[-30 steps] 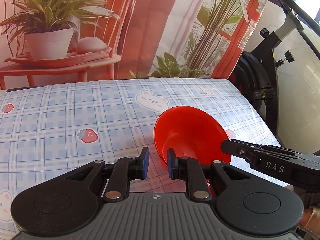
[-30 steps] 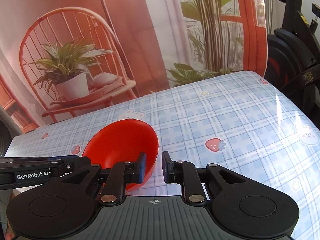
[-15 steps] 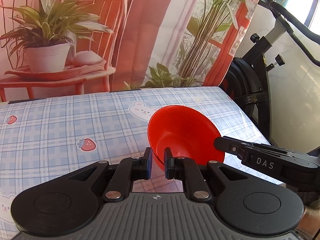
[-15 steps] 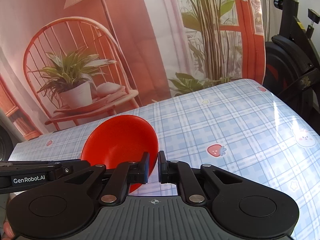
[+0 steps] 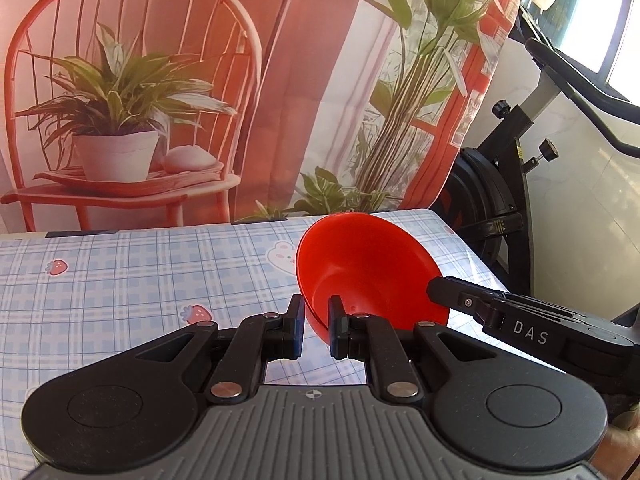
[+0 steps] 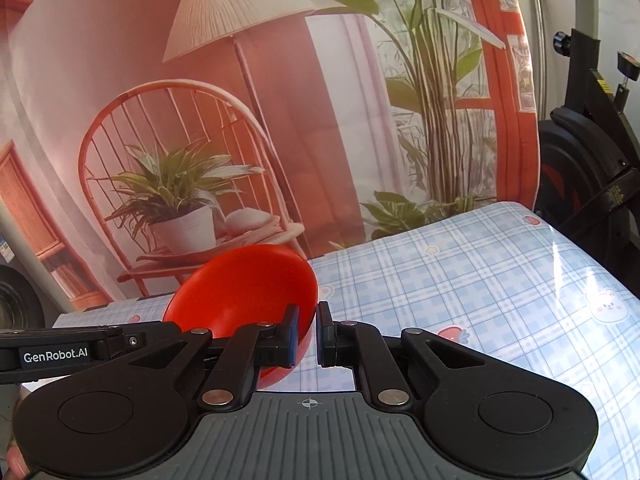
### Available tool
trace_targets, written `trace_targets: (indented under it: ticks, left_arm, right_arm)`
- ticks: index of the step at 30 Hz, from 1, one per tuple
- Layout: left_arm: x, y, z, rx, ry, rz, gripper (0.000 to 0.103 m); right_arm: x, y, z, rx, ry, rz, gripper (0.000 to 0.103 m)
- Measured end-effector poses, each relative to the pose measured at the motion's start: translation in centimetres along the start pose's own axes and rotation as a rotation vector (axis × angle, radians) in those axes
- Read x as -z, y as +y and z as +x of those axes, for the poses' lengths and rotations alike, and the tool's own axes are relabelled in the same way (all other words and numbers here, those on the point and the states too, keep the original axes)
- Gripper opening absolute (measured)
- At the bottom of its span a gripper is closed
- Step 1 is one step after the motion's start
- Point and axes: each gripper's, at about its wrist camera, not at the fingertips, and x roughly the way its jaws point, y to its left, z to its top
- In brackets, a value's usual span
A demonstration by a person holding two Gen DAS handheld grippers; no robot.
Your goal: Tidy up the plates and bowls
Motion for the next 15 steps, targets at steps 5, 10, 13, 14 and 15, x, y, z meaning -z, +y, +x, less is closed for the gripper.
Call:
trace_targets:
  ticks: [5, 10, 13, 14, 15]
  left_arm:
    - [0.3, -0.4, -1.2, 0.009, -0.009, 0.002, 0.013]
    - [1.1, -1.1, -1.7, 0.012, -0.004, 0.009, 0.013]
    - [1.7, -1.5, -2.0, 0.017, 0.001, 0.012, 0.013]
    - [1.8, -1.7, -2.0, 0.017, 0.005, 0.015, 0.013]
    - [1.9, -1.8, -2.1, 0.018, 0.008, 0.017, 0.013]
  right_arm:
    - [0.3, 0.1, -1.6, -0.002, -0.018, 0.017, 0.008]
    - [0.9, -0.2, -3.2, -0.001, -0.028, 0.041, 0.008]
    - [1.4, -0.5, -4.1, -0.001, -0.034, 0.054, 0.009]
    - [1.6, -0.6, -4.4, 0.0, -0.037, 0.057, 0.009]
    - [1.8, -0.7, -4.6, 0.0, -0.038, 0.06, 0.009]
